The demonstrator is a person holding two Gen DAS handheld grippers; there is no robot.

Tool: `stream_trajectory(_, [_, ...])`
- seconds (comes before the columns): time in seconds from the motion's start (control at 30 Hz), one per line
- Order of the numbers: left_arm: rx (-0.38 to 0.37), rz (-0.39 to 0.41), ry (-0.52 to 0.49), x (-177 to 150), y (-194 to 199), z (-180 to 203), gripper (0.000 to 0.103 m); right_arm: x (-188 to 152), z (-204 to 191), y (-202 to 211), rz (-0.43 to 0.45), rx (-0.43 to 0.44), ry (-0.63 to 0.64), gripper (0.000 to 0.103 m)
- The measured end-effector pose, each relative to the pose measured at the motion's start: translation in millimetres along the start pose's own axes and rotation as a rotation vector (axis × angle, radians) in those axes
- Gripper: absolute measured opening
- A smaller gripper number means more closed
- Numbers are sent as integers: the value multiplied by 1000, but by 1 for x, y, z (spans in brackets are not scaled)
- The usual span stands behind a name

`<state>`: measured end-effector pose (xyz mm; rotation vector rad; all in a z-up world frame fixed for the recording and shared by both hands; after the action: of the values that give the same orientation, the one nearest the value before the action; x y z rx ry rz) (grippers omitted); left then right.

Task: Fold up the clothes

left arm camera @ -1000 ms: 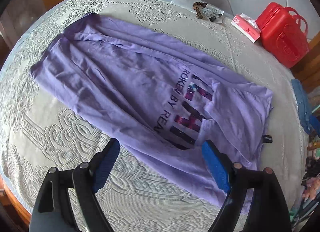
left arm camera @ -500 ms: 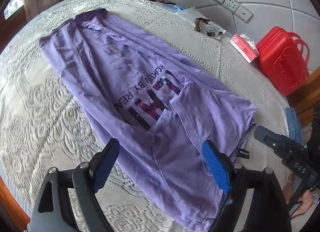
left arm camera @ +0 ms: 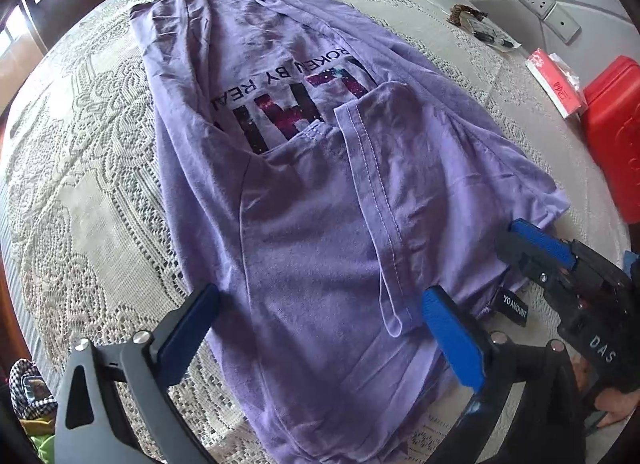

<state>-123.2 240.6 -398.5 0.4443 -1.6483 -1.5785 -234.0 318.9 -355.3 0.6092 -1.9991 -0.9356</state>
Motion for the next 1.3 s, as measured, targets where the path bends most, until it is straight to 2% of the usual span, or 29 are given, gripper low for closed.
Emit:
stream_trajectory(0.03, [26,2,-11,0,-1,1,102,0,0,1,1,10,18,30])
stream_trajectory(0.07, [52,6,-24,-1,-1,4,102,0,1,2,-4,15,24,24])
stream_trajectory(0.1, [65,17,-24,-2,2,5,96,0,4,3,-13,4,23,17])
stream_trajectory(0.13, [62,21,-4,-5,7,6,84,1,10,3,-30,-20,14,1])
stream_trajectory(0.17, [54,24,18,-8,12,7,81,2,16,7,-34,-26,-1,1])
stream_trajectory(0.23, [20,25,76,-17,22,10,80,5,23,27,13,-29,8,1])
stream_trajectory(0.3, [26,34,114,-28,29,9,80,5,25,44,26,-30,45,5])
stream_trajectory(0.37, [53,47,142,-39,35,7,80,1,30,53,13,-18,66,36])
stream_trajectory(0.4, [68,53,153,-44,37,6,80,-1,34,56,15,-28,83,41])
stream_trajectory(0.5, [73,28,164,-53,27,8,80,-4,45,64,26,-66,128,42])
stream_trajectory(0.57, [104,48,141,-55,27,10,81,-2,52,63,23,-84,157,42])
stream_trajectory(0.7, [120,58,107,-55,25,16,82,1,59,46,-1,-100,203,42])
stream_trajectory(0.93, [125,70,87,-52,24,18,81,4,54,27,32,-159,314,45])
stream_trajectory(0.97, [127,69,83,-52,24,18,78,4,53,26,38,-168,334,45])
stream_trajectory(1.0, [129,68,77,-51,25,18,67,4,52,25,40,-174,344,45])
stream_trajectory(1.03, [131,68,63,-51,27,19,57,4,52,25,36,-175,341,41])
stream_trajectory(1.07, [135,65,51,-50,28,19,51,4,51,26,30,-161,333,15])
stream_trajectory(1.1, [141,58,41,-49,28,18,45,3,49,26,25,-155,331,8])
stream_trajectory(1.17, [155,46,21,-47,31,18,33,1,46,25,16,-150,327,8])
stream_trajectory(1.2, [161,50,9,-45,34,17,23,0,46,25,14,-147,322,8])
stream_trajectory(1.3, [150,77,-5,-37,43,18,17,-1,43,30,16,-123,291,8])
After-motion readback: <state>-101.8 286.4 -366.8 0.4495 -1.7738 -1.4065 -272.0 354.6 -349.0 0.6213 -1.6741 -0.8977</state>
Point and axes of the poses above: each gripper's, at about its wrist camera, not at the fingertips, and y roughly against the way its jaws point, z to its right, x to its top, the point moved 10 cm from there along -y, roughly the way its jaws point, and after that the axes turned 3 degrees about -y, right-handed, at the moved point
